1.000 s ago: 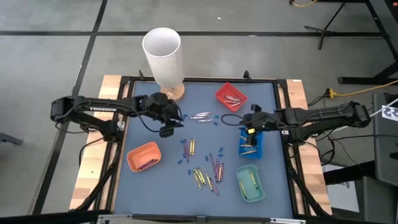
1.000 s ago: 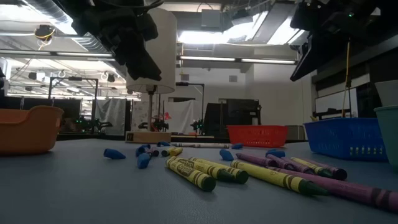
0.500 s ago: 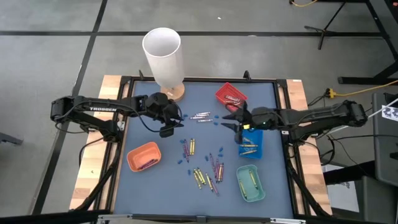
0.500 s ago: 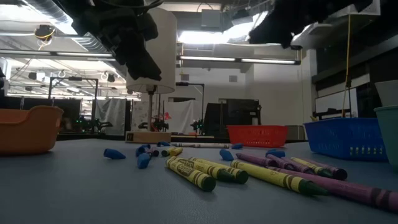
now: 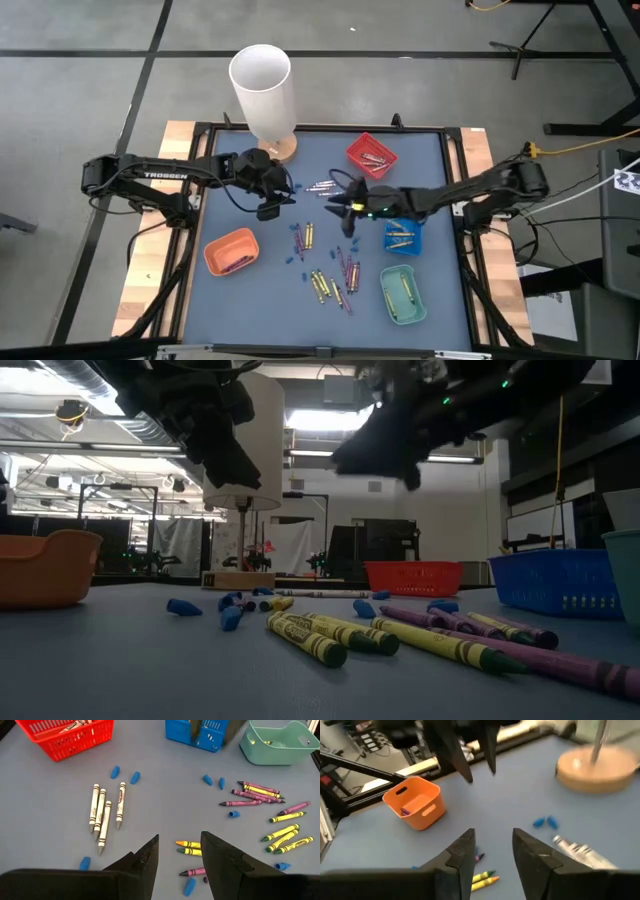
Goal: Sort crayons
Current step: Put the yellow crayon into the blue bin
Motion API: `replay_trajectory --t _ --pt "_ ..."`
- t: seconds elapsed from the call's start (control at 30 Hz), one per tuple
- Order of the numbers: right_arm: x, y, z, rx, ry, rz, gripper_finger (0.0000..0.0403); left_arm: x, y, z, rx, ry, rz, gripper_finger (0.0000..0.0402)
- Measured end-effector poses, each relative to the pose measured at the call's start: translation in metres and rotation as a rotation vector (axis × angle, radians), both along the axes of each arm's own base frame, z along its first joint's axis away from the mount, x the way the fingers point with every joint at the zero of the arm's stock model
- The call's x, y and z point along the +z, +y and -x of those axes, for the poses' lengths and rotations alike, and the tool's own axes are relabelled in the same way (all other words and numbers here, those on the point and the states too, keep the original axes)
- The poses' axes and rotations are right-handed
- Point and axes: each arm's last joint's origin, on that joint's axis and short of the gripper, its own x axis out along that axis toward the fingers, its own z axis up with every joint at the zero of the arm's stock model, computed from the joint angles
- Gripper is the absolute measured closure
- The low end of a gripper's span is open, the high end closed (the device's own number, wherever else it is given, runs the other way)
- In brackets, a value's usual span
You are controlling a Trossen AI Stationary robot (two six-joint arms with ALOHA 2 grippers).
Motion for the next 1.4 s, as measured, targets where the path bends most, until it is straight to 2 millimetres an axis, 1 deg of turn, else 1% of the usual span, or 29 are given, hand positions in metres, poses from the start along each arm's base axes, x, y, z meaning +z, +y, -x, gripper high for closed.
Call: replay_trajectory --t 0.1,0.23,0.33,0.47,0.6,0.8,0.9,1.0,1.2,1.4 --pt "-0.015 0.001 -0.015 -0.037 0.033 -0.071 0.0276 0.000 0.000 0.000 0.000 -0.001 0.000 0.0271" --pt "-0.034 0.003 -0.037 -0.058 0.076 -0.112 0.0276 0.000 0.000 0.000 0.000 0.000 0.000 0.0271" --pt "-0.044 0.004 -0.050 -0.073 0.090 -0.143 0.0276 0.000 0.000 0.000 0.000 0.000 0.000 0.0271" --pt "-0.055 0.004 -0.061 -0.106 0.142 -0.193 0.0276 0.000 0.000 0.000 0.000 0.001 0.000 0.0271" --pt "-0.063 0.012 -0.066 -0.151 0.183 -0.224 0.0276 0.000 0.000 0.000 0.000 0.000 0.000 0.0271" --pt "-0.070 0.035 -0.071 -0.200 0.191 -0.158 0.0276 0.000 0.001 0.000 0.013 -0.001 -0.011 0.0271" --pt "-0.075 0.042 -0.073 -0.197 0.201 -0.146 0.0276 0.000 0.001 0.000 0.016 -0.001 -0.013 0.0271" --pt "-0.082 0.046 -0.075 -0.199 0.213 -0.156 0.0276 0.000 0.001 0.000 0.019 0.002 -0.015 0.0271" --pt "-0.096 0.046 -0.077 -0.208 0.249 -0.159 0.0276 0.000 0.001 0.000 0.026 0.002 -0.020 0.0271" --pt "-0.098 0.046 -0.075 -0.212 0.272 -0.153 0.0276 0.000 0.001 0.000 0.039 0.006 -0.030 0.0271"
